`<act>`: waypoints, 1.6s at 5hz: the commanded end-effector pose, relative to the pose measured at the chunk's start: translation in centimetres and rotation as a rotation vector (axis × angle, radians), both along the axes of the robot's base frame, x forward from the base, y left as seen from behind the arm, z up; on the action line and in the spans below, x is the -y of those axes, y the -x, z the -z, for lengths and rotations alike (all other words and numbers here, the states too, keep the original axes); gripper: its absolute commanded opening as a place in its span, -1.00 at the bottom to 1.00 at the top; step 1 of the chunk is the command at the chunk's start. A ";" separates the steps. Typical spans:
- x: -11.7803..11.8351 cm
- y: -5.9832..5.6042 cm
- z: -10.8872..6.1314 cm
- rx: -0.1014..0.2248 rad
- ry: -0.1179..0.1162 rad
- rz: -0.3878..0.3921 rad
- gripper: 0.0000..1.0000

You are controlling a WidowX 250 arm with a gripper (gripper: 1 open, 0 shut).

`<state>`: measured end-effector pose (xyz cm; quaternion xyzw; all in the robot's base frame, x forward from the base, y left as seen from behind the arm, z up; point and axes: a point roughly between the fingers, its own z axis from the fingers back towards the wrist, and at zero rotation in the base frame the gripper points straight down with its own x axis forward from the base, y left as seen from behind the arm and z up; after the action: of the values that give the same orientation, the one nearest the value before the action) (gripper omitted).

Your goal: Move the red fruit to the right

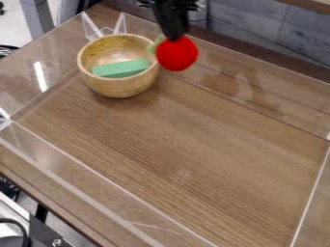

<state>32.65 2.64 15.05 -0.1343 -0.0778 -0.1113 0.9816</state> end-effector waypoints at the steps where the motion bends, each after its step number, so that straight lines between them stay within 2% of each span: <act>1: 1.4 0.1 -2.9 0.076 -0.025 0.018 -1.00; 3: 5.4 2.2 -0.6 0.061 -0.029 0.095 -1.00; 4: 6.8 3.0 1.8 0.040 -0.043 0.119 -1.00; 5: 7.4 3.1 3.6 0.028 -0.065 0.155 -1.00; 6: 7.4 3.3 4.0 0.030 -0.058 0.151 1.00; 8: 6.1 2.4 3.6 0.028 -0.053 0.085 1.00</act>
<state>29.48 -3.55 10.23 -0.1143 -0.0606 -0.1567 0.9791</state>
